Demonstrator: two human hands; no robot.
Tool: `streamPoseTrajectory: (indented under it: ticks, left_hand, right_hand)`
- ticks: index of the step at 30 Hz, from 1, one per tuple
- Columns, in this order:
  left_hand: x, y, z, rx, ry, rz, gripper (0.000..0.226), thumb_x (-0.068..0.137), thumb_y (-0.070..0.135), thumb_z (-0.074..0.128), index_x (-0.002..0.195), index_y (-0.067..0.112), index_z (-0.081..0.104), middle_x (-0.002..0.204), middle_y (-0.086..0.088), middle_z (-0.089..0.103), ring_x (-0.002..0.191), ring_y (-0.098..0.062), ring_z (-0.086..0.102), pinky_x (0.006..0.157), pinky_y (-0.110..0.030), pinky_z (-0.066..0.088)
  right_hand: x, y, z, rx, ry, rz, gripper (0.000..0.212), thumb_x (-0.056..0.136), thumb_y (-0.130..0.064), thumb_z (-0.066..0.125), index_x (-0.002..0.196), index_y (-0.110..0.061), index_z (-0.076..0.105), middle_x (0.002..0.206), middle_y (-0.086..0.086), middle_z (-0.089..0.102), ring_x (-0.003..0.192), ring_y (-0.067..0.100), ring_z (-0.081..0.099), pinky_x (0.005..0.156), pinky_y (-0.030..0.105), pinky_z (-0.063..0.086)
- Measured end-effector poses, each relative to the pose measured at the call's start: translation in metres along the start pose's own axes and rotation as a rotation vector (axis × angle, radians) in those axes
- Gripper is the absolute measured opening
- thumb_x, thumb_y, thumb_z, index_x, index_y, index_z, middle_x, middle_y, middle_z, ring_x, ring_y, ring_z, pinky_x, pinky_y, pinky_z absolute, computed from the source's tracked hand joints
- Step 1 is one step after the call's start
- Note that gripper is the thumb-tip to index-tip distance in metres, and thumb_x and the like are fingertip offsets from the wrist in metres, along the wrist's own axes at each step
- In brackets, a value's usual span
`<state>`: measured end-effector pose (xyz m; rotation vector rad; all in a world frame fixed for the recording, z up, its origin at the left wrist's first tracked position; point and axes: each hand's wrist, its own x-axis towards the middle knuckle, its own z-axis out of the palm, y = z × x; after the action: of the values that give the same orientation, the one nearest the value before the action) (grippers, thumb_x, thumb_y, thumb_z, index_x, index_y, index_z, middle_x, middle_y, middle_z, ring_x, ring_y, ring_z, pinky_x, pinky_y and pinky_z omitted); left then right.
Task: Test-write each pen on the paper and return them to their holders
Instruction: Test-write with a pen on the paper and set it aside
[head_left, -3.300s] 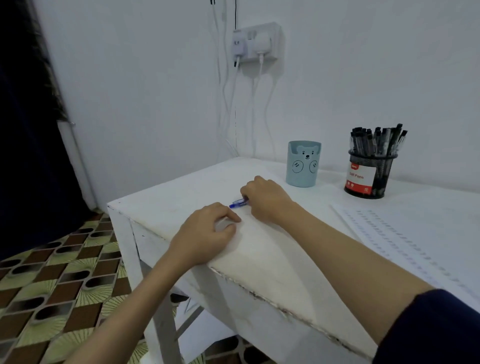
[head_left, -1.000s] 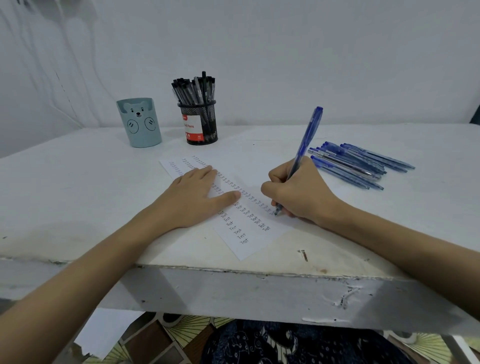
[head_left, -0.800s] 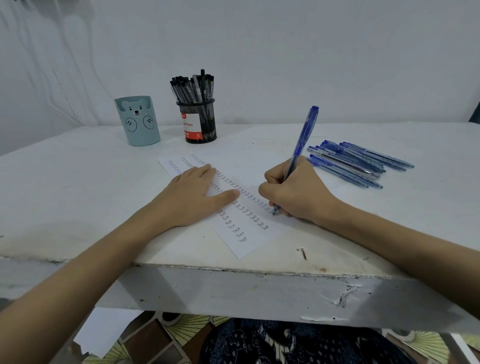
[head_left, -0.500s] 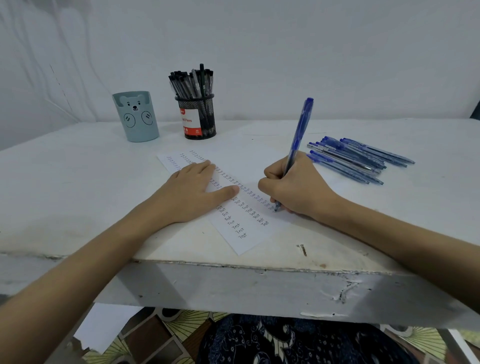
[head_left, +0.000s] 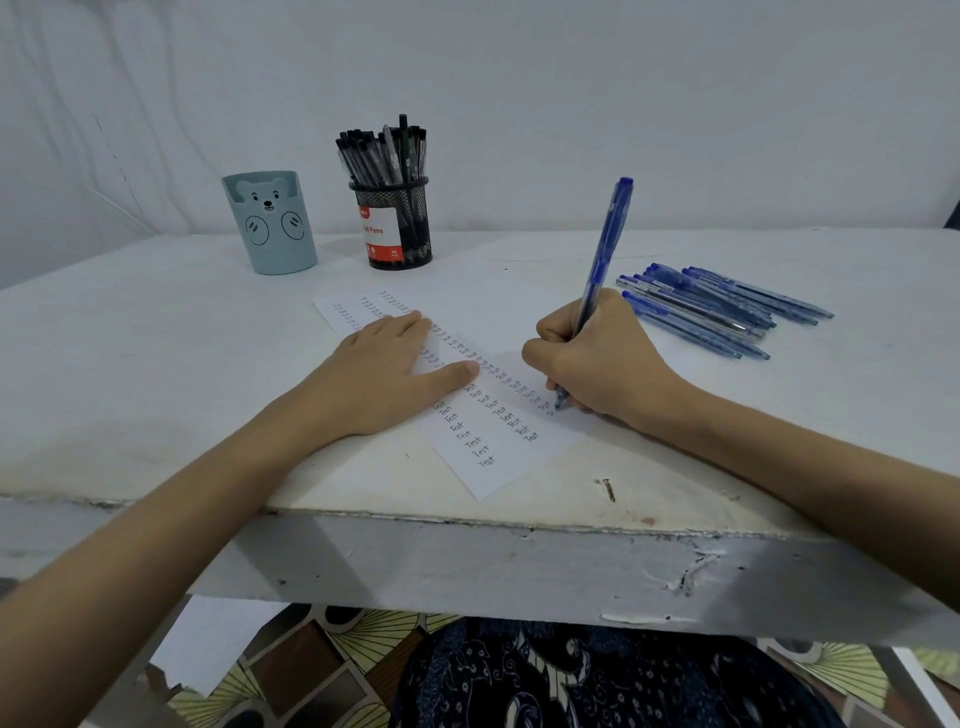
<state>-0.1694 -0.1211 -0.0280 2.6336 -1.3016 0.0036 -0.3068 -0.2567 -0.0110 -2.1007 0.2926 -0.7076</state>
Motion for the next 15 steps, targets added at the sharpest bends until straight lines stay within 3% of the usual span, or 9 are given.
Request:
streamPoseTrajectory:
  ticks: [3,7,11,15]
  left_hand:
    - [0.0011,-0.0008,0.0008,-0.003,0.005,-0.002,0.104,0.070,0.087,0.025,0.144,0.015,0.027,0.153,0.001,0.025,0.140,-0.016,0.021,0.114,-0.033,0.017]
    - [0.0024,-0.0021,0.0011,0.001,0.016,0.003,0.100,0.074,0.086,0.024,0.144,0.016,0.027,0.154,0.001,0.024,0.140,-0.017,0.022,0.115,-0.035,0.018]
    - [0.0025,-0.0031,0.0020,-0.008,0.011,-0.002,0.098,0.073,0.083,0.026,0.145,0.016,0.028,0.154,0.002,0.024,0.139,-0.016,0.022,0.115,-0.036,0.019]
    - [0.0018,-0.0009,0.0022,-0.009,0.005,-0.013,0.096,0.078,0.079,0.029,0.148,0.015,0.020,0.157,0.001,0.017,0.143,-0.015,0.015,0.117,-0.034,0.013]
  right_hand:
    - [0.0005,-0.0006,0.0006,0.000,0.003,-0.007,0.053,0.075,0.007,0.050,0.043,-0.020,0.018,0.039,-0.008,0.012,0.035,0.010,0.019,0.055,0.036,0.043]
    - [0.0009,-0.0002,0.0006,-0.030,0.004,-0.014,0.053,0.075,0.008,0.049,0.043,-0.019,0.018,0.038,-0.010,0.012,0.036,0.010,0.019,0.050,0.026,0.040]
    - [0.0020,0.0026,-0.0019,-0.028,0.011,0.018,0.051,0.076,0.006,0.051,0.044,-0.017,0.020,0.037,-0.008,0.014,0.033,0.010,0.043,0.033,0.015,0.027]
    - [0.0020,0.0016,0.0010,-0.027,0.025,-0.008,0.051,0.076,0.007,0.049,0.043,-0.018,0.019,0.037,-0.010,0.012,0.039,0.013,0.025,0.043,0.022,0.037]
